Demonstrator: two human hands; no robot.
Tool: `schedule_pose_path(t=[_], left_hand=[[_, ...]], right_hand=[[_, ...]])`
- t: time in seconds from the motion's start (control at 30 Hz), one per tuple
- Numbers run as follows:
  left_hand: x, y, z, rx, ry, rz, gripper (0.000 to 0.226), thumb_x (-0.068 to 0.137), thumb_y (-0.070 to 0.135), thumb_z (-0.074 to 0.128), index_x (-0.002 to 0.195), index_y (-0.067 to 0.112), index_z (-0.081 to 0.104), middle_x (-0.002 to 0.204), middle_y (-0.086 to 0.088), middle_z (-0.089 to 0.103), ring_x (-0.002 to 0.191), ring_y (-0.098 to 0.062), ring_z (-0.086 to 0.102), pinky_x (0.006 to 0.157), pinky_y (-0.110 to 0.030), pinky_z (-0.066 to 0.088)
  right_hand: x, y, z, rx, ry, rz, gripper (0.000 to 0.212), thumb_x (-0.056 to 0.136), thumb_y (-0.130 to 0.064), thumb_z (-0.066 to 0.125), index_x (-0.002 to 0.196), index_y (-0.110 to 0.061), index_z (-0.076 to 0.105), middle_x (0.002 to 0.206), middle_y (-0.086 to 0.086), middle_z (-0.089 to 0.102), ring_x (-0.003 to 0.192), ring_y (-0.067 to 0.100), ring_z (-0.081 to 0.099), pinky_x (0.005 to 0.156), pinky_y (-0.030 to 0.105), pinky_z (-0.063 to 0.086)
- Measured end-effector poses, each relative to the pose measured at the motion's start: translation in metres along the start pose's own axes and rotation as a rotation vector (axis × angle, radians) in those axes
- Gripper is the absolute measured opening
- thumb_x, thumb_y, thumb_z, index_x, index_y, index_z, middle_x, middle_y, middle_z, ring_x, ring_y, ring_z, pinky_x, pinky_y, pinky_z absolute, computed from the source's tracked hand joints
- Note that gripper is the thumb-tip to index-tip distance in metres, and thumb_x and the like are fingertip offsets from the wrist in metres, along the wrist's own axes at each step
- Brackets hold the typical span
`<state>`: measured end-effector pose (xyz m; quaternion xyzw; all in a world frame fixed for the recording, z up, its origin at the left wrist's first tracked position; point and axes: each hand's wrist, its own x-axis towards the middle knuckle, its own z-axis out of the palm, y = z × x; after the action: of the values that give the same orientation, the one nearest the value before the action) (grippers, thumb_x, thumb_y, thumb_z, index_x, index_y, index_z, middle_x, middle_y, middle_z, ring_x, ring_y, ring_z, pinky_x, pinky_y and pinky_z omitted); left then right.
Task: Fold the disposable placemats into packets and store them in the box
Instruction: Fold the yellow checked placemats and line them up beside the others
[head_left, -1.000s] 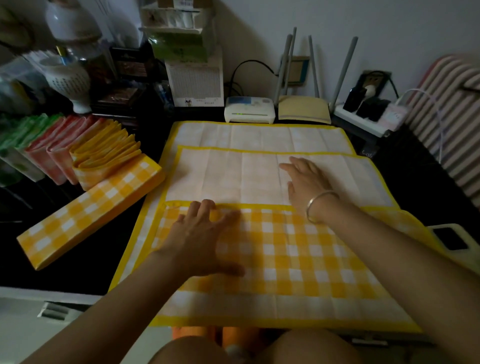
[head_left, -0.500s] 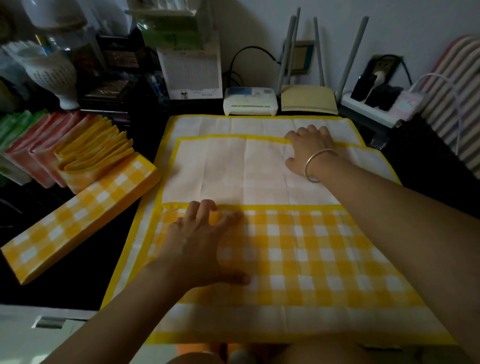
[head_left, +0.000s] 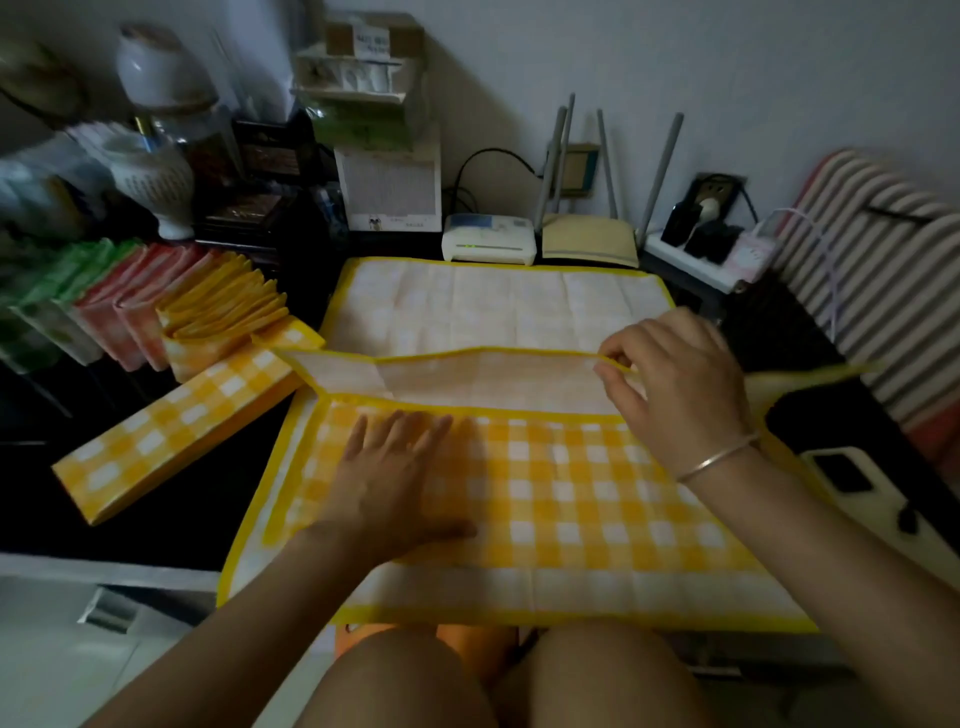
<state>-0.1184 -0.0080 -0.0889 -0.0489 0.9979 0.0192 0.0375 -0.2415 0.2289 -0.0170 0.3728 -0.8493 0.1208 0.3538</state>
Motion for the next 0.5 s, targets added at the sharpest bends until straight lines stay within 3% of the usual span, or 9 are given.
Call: schedule_pose_path(t=[0.03,0.1,0.17,0.27,0.4,0.5], left_hand=[[-0.004,0.001,0.002,0.0,0.096,0.02,0.112,0.054,0.09,0.035,0.146,0.027,0.041,0.142,-0.004,0.05,0.131,-0.027,0.047,0.113,-0.048,0.032],[-0.014,0.005,0.007,-0.012,0.284,0.051,0.073,0.063,0.071,0.054,0.116,0.022,0.066,0.111,-0.004,0.067,0.099,-0.029,0.066,0.085,-0.043,0.053],[-0.027,0.009,0.009,-0.06,0.363,0.055,0.047,0.072,0.06,0.052,0.093,0.023,0.072,0.086,-0.001,0.071,0.076,-0.028,0.068,0.062,-0.035,0.055],[-0.049,0.011,0.008,-0.143,0.462,0.165,0.034,0.087,0.045,0.046,0.078,0.022,0.069,0.068,0.002,0.067,0.059,-0.024,0.065,0.045,-0.03,0.048],[-0.067,0.007,-0.001,-0.139,0.613,0.353,0.019,0.093,0.028,0.055,0.079,0.022,0.067,0.068,0.007,0.061,0.056,-0.016,0.059,0.041,-0.03,0.041],[-0.066,0.0,-0.001,-0.129,0.575,0.358,0.015,0.087,0.03,0.063,0.096,0.019,0.069,0.088,0.003,0.064,0.077,-0.02,0.061,0.057,-0.034,0.049]], right_hand=[[-0.007,-0.006,-0.005,0.02,-0.017,-0.001,0.008,0.081,-0.023,0.065,0.078,-0.016,0.063,0.072,0.001,0.059,0.076,0.028,0.052,0.072,0.038,0.042],[-0.024,-0.016,-0.012,0.07,-0.083,0.006,0.005,0.075,-0.022,0.066,0.077,-0.019,0.063,0.075,0.0,0.059,0.078,0.027,0.055,0.069,0.039,0.047],[-0.044,-0.024,-0.012,0.119,-0.156,0.017,0.011,0.069,-0.023,0.068,0.078,-0.021,0.064,0.079,-0.002,0.061,0.082,0.025,0.057,0.071,0.038,0.049],[-0.073,-0.029,-0.006,0.238,-0.274,0.044,0.013,0.069,-0.029,0.071,0.081,-0.024,0.068,0.088,-0.006,0.065,0.089,0.021,0.059,0.076,0.033,0.051],[-0.096,-0.029,0.004,0.294,-0.429,0.071,0.025,0.076,-0.046,0.06,0.086,-0.027,0.074,0.096,-0.008,0.071,0.093,0.019,0.064,0.078,0.03,0.054],[-0.111,-0.031,0.008,0.28,-0.506,0.051,0.037,0.077,-0.051,0.052,0.094,-0.027,0.075,0.106,-0.006,0.071,0.096,0.02,0.066,0.081,0.031,0.055]])
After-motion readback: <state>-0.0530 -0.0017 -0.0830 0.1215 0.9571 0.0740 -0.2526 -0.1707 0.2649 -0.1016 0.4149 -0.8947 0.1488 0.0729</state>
